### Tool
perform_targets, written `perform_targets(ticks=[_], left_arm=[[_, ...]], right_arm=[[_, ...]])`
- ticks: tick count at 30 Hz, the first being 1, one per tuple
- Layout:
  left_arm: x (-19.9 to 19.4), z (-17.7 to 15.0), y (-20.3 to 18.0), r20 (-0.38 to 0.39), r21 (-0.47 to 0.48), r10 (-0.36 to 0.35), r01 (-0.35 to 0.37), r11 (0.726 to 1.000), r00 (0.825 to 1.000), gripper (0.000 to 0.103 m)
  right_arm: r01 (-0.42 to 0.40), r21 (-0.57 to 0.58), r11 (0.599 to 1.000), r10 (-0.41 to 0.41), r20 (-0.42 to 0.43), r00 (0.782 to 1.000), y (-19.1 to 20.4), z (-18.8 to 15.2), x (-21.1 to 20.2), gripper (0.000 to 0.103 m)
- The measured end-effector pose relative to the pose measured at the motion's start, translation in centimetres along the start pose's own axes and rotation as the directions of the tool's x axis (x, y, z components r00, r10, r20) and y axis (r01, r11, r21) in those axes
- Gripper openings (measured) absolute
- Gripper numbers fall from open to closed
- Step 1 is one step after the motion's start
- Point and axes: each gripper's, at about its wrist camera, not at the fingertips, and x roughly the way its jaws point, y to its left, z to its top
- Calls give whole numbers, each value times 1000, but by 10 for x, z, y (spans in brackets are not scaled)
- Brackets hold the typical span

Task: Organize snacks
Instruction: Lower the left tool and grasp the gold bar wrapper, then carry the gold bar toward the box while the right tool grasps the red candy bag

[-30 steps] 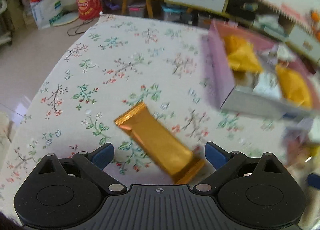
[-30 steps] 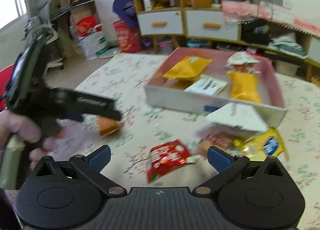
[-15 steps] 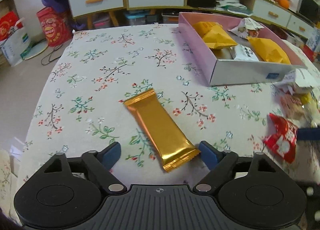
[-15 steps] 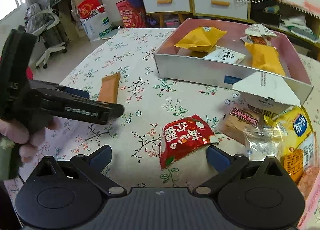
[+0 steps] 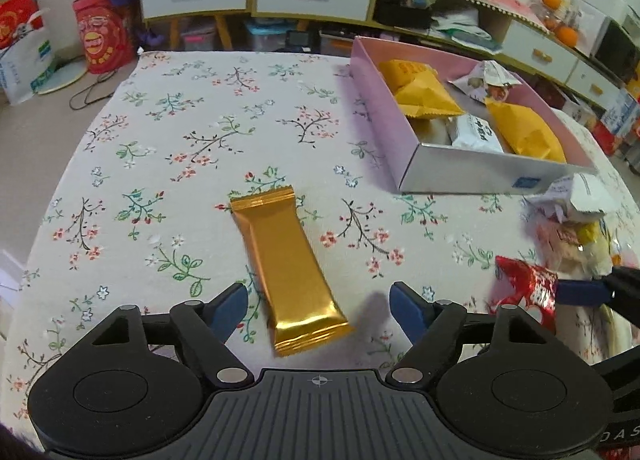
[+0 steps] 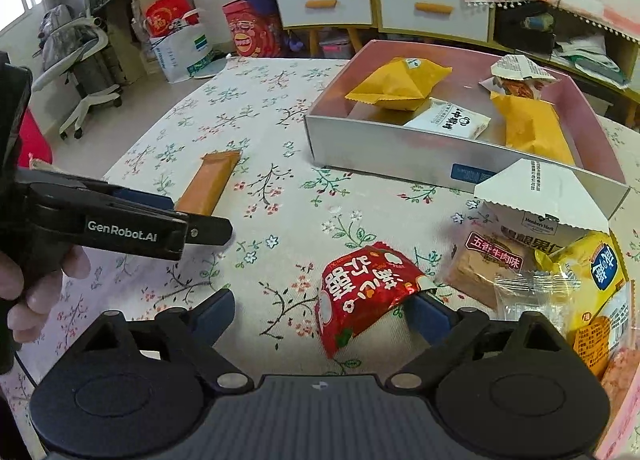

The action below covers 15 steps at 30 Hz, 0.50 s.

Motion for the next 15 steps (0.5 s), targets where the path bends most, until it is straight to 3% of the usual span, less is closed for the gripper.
perform_targets(ticks=[3, 9, 12, 15], left_arm=[[2, 1, -6, 21, 17, 52, -52, 998, 998, 56], [4, 5, -4, 44, 1, 100, -100, 995, 994, 35], [4, 7, -3, 48, -4, 116, -115, 993, 992, 29], [4, 7, -2, 46, -9, 115, -115, 993, 992, 28]], right_arm=[[15, 31, 999, -15, 4, 1000, -3, 3, 1, 56], [34, 88, 996, -35, 11, 999, -8, 8, 3, 45], [38, 113, 993, -39, 12, 999, -11, 11, 3, 40], [49, 123, 991, -51, 13, 999, -14, 13, 3, 28]])
